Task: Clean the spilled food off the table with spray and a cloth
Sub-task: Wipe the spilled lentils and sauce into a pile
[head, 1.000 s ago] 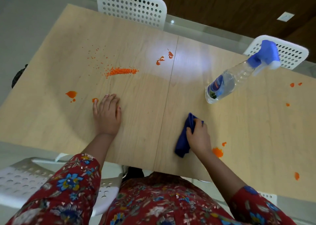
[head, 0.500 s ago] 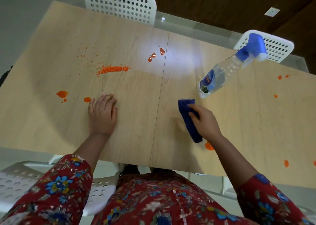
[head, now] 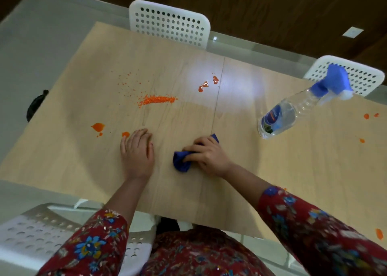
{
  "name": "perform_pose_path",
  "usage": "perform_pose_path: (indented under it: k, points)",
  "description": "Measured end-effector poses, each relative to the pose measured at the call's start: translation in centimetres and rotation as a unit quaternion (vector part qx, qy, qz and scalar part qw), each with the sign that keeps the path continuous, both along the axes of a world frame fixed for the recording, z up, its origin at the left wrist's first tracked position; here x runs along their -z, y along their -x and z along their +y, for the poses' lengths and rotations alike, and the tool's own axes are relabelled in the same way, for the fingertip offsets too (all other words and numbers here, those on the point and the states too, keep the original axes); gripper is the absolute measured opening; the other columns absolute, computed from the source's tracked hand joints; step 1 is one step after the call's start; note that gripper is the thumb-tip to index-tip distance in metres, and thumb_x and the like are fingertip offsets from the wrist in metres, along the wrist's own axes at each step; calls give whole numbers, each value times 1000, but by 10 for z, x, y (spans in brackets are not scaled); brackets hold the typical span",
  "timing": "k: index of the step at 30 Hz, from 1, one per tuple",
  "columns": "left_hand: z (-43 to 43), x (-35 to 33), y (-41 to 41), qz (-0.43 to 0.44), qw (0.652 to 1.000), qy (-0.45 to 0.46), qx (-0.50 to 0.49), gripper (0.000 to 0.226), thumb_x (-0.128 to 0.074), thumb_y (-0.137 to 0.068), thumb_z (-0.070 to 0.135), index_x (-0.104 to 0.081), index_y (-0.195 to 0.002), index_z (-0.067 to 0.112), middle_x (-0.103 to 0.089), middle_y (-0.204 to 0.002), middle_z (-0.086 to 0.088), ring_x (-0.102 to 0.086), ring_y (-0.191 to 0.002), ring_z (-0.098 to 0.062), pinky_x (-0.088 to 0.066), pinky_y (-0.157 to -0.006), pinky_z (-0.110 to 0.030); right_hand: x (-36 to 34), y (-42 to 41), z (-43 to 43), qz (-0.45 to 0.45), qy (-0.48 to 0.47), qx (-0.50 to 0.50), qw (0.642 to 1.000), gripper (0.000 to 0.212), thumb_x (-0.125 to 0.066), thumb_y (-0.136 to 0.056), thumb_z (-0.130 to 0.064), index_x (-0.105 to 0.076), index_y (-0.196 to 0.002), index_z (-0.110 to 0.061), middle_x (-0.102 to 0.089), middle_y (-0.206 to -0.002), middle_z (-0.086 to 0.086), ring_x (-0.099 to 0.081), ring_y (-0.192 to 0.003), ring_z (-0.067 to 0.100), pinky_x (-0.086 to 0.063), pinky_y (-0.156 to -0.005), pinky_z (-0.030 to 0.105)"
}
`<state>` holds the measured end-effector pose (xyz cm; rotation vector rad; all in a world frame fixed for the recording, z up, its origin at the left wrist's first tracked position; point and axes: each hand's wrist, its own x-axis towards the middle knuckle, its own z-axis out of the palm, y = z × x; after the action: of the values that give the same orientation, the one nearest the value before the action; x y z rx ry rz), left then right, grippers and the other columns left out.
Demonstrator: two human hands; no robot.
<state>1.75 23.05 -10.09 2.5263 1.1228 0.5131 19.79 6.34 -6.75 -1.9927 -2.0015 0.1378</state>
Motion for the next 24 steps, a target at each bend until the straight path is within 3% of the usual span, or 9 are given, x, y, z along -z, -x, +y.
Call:
perform_pose_path:
  k: [5, 7, 9, 12, 15, 18, 24]
  points:
    - [-2, -4, -1, -12, 999, 29, -25, 40, -37, -94, 28, -62, -120, 12, -58, -131, -3, -49, -126, -20, -24, -115, -43, -6, -19, 106, -9, -8, 83, 997, 27, -65, -82, -8, -75, -102, -23, -70, -113, 0, -58, -88, 34, -48, -76, 43]
    - [3, -4, 1, -34, 998, 36, -39, 38, -40, -93, 28, -62, -120, 13, -58, -132, -2, -49, -126, -19, -23, -115, -42, -12, -20, 130, 5, -23, 116, 993, 27, -61, -81, -10, -75, -101, -23, -71, -111, 0, -58, -83, 34, -51, -68, 43]
    - [16, -5, 6, -54, 997, 30, -49, 34, -45, -91, 25, -62, -119, 13, -58, -131, -2, -49, -125, -19, -24, -114, -42, -23, -18, 137, 52, -58, 179, 981, 32, -52, -87, -18, -71, -112, -23, -66, -117, 2, -58, -89, 32, -52, -67, 40]
    - [50, -9, 19, -55, 997, 8, -46, 33, -46, -90, 24, -62, -116, 13, -59, -129, -3, -50, -124, -22, -28, -112, -48, -29, -22, 120, 153, -53, 357, 920, 39, -49, -94, -19, -54, -132, -23, -51, -128, 4, -55, -103, 22, -45, -81, 30]
    - [88, -11, 36, -31, 999, -18, -27, 36, -42, -91, 28, -62, -116, 12, -59, -129, -4, -50, -124, -24, -25, -113, -46, -15, -23, 93, 186, 17, 496, 848, 38, -50, -95, -21, -49, -133, -19, -43, -127, 7, -57, -90, 24, -46, -78, 31]
    - [113, -11, 48, 8, 1000, -29, -7, 38, -38, -92, 30, -61, -118, 14, -58, -131, -4, -48, -128, -23, -20, -114, -43, -2, -19, 98, 164, 39, 533, 829, 32, -48, -96, -23, -50, -126, -12, -41, -124, 9, -53, -80, 22, -47, -72, 32]
    - [159, -14, 64, 33, 999, -38, -1, 42, -34, -94, 34, -59, -121, 15, -56, -133, -3, -45, -128, -23, -16, -116, -40, -2, -29, 191, 154, 62, 506, 846, 33, -44, -97, -26, -50, -126, -13, -38, -124, 9, -53, -76, 27, -47, -70, 34]
